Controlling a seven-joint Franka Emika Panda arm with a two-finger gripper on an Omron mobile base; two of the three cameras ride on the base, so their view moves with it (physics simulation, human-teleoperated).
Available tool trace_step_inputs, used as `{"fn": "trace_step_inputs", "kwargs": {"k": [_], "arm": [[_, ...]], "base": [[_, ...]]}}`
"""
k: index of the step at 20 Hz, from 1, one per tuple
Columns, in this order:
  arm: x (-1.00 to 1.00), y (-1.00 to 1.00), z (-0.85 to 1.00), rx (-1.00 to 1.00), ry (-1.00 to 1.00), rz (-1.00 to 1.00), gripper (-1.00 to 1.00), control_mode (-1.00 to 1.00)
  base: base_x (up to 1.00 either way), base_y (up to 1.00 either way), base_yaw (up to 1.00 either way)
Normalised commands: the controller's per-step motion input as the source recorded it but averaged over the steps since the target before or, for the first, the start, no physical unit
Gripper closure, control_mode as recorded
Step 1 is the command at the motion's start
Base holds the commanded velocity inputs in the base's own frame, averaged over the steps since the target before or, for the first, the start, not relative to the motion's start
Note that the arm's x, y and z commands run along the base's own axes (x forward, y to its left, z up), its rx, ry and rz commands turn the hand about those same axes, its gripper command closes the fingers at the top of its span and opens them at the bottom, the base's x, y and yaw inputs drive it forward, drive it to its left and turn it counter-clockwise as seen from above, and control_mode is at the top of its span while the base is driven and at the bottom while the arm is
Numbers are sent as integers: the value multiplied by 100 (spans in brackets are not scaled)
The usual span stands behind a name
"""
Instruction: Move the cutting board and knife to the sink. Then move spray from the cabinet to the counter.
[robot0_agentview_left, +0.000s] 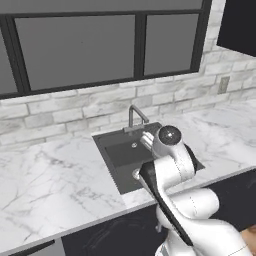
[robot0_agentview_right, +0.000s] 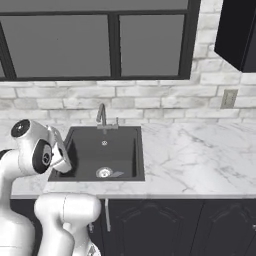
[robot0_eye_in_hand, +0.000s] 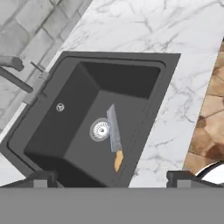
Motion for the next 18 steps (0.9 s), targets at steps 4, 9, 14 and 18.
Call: {"fn": "trace_step_inputs", "kwargs": {"k": [4, 9, 14, 18], "arm": [[0, 0, 0, 0, 0, 0, -100, 100], [0, 0, 0, 0, 0, 0, -100, 100], [0, 0, 0, 0, 0, 0, -100, 100], [0, 0, 0, 0, 0, 0, -100, 100]], "base": [[-63, -29, -70], [-9, -5, -96], [0, -41, -92], [3, -38, -93]]}}
